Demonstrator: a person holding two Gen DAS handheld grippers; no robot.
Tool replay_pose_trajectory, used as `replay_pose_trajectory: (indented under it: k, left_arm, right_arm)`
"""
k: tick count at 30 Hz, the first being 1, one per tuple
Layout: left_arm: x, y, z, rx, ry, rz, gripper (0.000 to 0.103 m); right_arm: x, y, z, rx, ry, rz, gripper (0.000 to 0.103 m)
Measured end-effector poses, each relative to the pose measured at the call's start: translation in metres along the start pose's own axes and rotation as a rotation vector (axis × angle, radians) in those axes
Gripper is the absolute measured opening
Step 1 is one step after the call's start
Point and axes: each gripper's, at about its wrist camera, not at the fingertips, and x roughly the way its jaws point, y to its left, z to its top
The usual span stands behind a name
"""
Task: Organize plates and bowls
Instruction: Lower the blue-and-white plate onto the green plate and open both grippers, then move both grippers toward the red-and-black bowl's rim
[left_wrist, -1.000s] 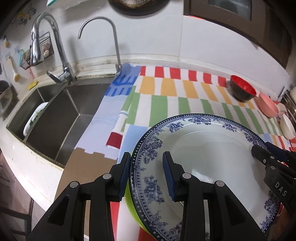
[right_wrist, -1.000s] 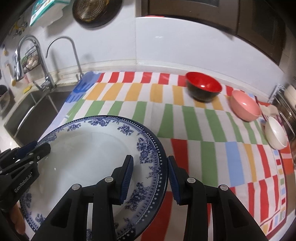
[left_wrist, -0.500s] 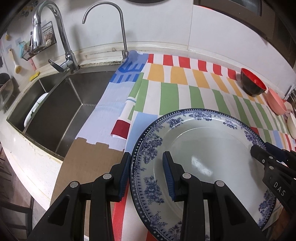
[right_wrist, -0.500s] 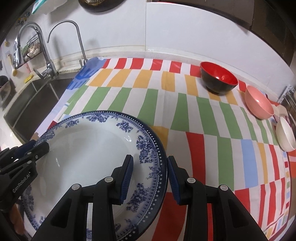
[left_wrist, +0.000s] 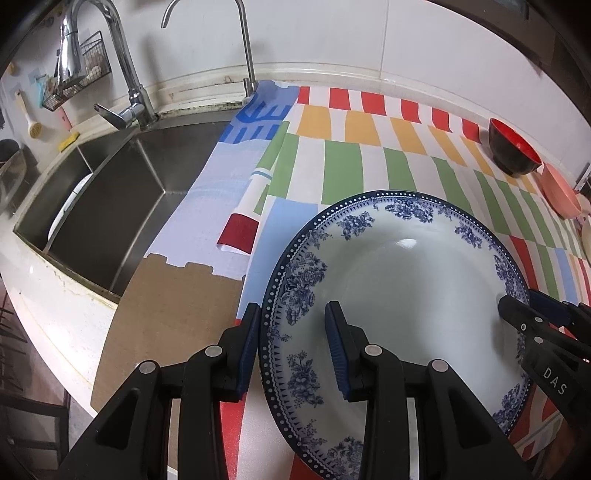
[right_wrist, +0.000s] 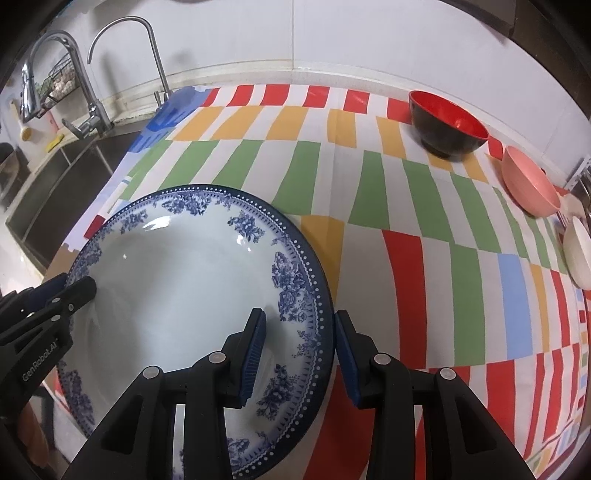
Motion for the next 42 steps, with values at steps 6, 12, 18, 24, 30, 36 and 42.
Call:
replay_pose_trajectory:
  k: [6,12,18,24,30,36,42]
  left_arm:
    - [0.001,-0.001,0.0,0.004,0.002,0.004,0.037]
    - [-0.007,-0.004,0.001,-0.005,-0.02,0.001,0.047]
    - [-0.029,-0.017,0.012,0.022,-0.078,-0.039,0.059]
    - [-0.041,-0.044,0.028,0.076,-0.126,-0.083,0.068]
    - [-0.051,-0.077,0.047,0.14,-0.174,-0.132,0.071]
    - [-0.061,-0.109,0.07,0.199,-0.221,-0.184,0.072]
    - [-0.065,-0.137,0.097,0.24,-0.238,-0.239,0.072]
  right_arm:
    - [0.002,0.0,-0.001,-0.02,0.009,0.006,0.039]
    - [-0.006,-0.002,0.001,-0.032,-0.013,0.002,0.04]
    - [-0.027,-0.015,0.004,0.0,-0.116,-0.002,0.044]
    - [-0.042,-0.03,0.006,-0.009,-0.176,-0.037,0.054]
    - [-0.061,-0.061,0.015,0.037,-0.226,-0.072,0.054]
    - [-0.071,-0.091,0.024,0.082,-0.236,-0.086,0.054]
    - [-0.076,-0.119,0.036,0.123,-0.263,-0.111,0.054]
